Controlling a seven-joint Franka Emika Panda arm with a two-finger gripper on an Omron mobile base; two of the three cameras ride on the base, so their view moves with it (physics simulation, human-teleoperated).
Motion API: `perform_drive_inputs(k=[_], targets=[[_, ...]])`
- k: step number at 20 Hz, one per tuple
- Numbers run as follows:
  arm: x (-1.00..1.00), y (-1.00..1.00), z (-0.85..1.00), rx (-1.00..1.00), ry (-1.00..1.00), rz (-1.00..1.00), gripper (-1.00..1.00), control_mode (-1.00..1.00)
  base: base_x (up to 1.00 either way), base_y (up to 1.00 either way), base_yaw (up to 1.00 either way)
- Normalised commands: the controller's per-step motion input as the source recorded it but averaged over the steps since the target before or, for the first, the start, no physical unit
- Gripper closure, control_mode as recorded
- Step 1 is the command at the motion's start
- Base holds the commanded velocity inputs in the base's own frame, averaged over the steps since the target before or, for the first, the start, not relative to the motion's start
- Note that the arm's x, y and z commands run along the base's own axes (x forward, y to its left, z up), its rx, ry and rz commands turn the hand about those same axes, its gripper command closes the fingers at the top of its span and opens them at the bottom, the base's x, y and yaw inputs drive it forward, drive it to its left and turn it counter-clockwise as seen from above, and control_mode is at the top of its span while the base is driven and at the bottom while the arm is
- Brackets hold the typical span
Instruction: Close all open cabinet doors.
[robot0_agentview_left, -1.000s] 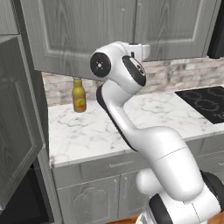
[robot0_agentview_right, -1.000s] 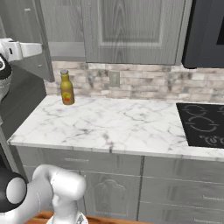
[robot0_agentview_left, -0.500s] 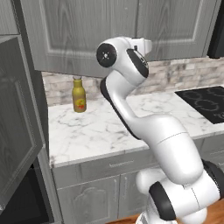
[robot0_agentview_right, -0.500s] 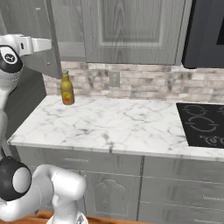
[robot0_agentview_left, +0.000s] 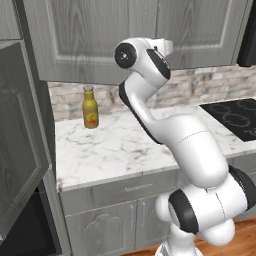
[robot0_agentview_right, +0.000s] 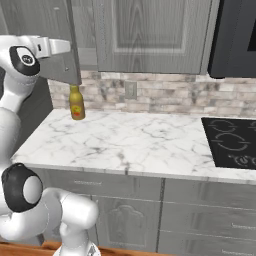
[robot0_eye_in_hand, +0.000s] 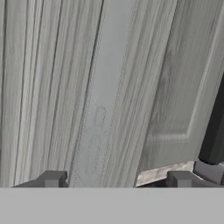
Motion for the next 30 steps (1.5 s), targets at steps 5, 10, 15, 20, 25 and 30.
perform_drive_inputs(k=[5, 10, 15, 20, 25, 30], targets=[[0.49, -0.18, -0.07, 0.00, 0.00, 0.00, -1.00, -1.00, 0.00, 0.00, 0.00], [0.48, -0.13, 0.00, 0.00, 0.00, 0.00, -1.00, -1.00, 0.00, 0.00, 0.00], [0.51, -0.11, 0.00, 0.00, 0.00, 0.00, -1.00, -1.00, 0.00, 0.00, 0.00], [0.48, -0.09, 0.00, 0.00, 0.00, 0.00, -1.00, -1.00, 0.00, 0.00, 0.00], [0.38, -0.06, 0.00, 0.00, 0.00, 0.00, -1.00, -1.00, 0.00, 0.00, 0.00], [0.34, -0.03, 0.00, 0.00, 0.00, 0.00, -1.00, -1.00, 0.00, 0.00, 0.00]])
